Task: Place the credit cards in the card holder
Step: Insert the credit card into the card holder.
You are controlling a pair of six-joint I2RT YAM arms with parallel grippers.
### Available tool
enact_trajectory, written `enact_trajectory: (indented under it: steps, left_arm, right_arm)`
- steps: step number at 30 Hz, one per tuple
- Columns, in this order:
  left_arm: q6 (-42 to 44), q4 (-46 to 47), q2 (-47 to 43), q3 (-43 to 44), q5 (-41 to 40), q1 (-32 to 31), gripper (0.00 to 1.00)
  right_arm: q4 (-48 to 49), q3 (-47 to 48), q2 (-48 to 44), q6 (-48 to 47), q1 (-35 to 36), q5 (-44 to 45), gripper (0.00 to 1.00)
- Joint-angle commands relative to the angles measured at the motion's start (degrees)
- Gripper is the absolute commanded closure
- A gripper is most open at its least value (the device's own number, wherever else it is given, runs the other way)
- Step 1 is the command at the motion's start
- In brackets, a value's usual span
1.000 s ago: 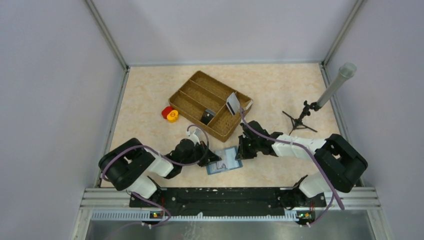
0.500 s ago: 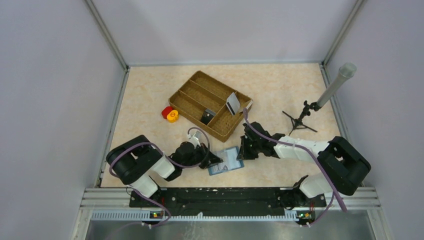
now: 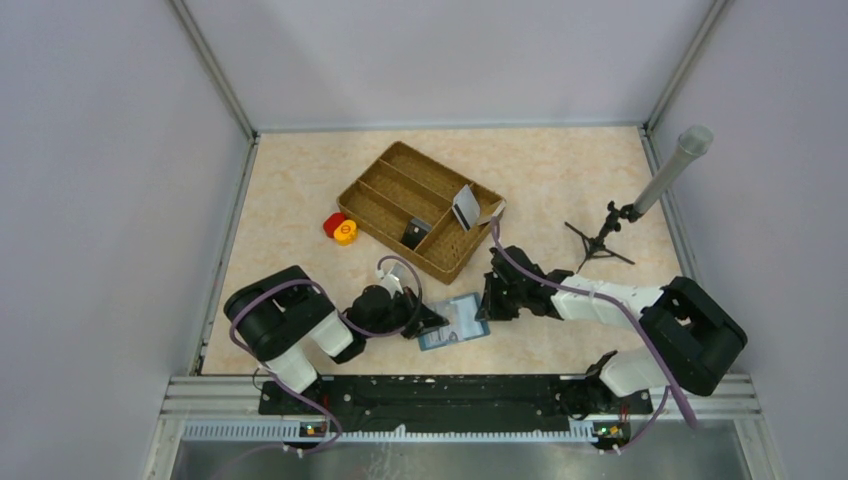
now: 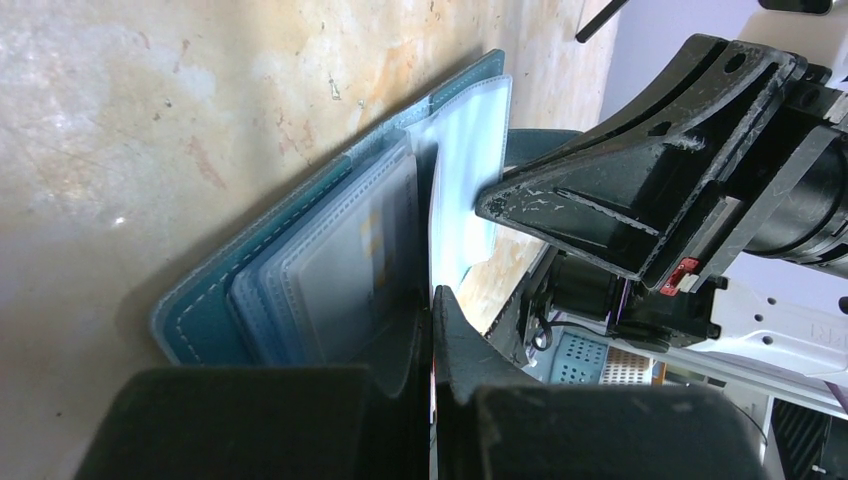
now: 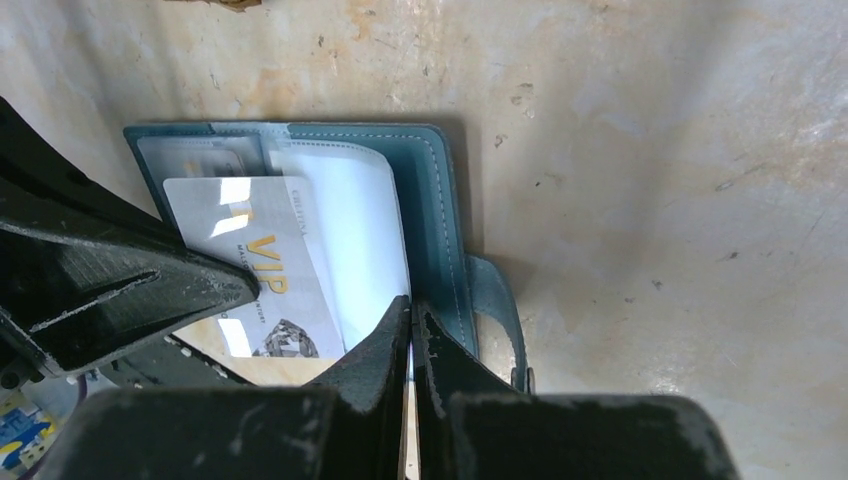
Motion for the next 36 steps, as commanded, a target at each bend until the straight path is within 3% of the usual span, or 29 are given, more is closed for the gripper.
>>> enact_trajectory:
  steps: [1,12,23,29,31,36]
  left_arm:
    - [2.11,-2.41,1.24,-0.73,-4.6,-0.26,1.0]
    - [5.99,-4.35,-1.41,-0.56,-7.15,-0.23,1.0]
    - [4.32,2.9,5.06,0.26,-4.37,-1.8,1.0]
    - [4.94,-3.16,4.2,3.26,-4.38,-3.17,1.0]
    - [5.57,-6.84,3.51,4.8,-4.32,-3.33,0.95]
    - [6.73,-19.26,-0.4,7.81,-6.73,-3.81,0.71]
  right_arm:
    - [-0.6,-2.01,-1.7,1.2,1.31,1.04,1.0]
    - [-0.16,-2.89,-2.0,1.85,2.03,0.84,1.0]
    - [-0.42,-2.71,-1.97,2.24,2.42,0.91,1.0]
    - [0.77,-3.27,-3.56,3.76,2.44,1.79,1.0]
    - [1.31,-3.6,-3.96,4.38,2.53,1.92,1.0]
    - [1.46,-4.75,-5.74,5.87,2.54,4.13,1.0]
